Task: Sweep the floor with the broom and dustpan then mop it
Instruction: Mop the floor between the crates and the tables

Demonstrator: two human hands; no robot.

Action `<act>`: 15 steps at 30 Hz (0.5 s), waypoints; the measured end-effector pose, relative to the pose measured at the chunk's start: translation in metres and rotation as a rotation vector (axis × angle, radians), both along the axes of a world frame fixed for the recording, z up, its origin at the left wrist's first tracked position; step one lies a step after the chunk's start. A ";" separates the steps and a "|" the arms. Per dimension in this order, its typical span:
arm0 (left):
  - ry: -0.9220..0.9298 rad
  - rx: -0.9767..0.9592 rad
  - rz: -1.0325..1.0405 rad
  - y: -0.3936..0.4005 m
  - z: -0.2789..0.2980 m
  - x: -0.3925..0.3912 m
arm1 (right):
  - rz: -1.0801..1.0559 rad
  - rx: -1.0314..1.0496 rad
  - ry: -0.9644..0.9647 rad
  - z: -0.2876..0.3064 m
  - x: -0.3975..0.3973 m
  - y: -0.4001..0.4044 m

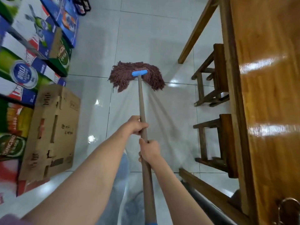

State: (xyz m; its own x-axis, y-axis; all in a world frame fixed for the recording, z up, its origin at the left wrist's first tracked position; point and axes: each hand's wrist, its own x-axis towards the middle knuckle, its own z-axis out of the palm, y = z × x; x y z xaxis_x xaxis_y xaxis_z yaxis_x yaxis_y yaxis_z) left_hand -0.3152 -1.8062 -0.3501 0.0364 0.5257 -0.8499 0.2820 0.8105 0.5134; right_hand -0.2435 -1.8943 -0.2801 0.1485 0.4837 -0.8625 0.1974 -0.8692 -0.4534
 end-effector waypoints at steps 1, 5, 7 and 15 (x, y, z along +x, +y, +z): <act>0.018 0.005 -0.007 0.017 0.000 -0.002 | 0.000 -0.005 0.000 0.000 -0.002 0.017; 0.096 0.027 -0.012 0.088 0.000 -0.013 | -0.017 -0.016 0.041 -0.001 -0.010 0.089; 0.088 0.016 0.017 0.120 0.000 -0.014 | -0.006 -0.019 0.036 0.000 -0.011 0.123; -0.109 -0.128 0.132 0.236 0.008 0.011 | 0.067 -0.012 0.000 0.000 0.019 0.246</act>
State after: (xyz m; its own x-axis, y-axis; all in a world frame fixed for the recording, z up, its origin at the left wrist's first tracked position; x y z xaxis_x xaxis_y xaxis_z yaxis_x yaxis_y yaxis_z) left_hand -0.3046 -1.5704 -0.3425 0.0696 0.4199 -0.9049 0.1176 0.8973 0.4255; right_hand -0.2247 -1.6480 -0.2799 0.1161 0.4821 -0.8684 0.2557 -0.8593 -0.4429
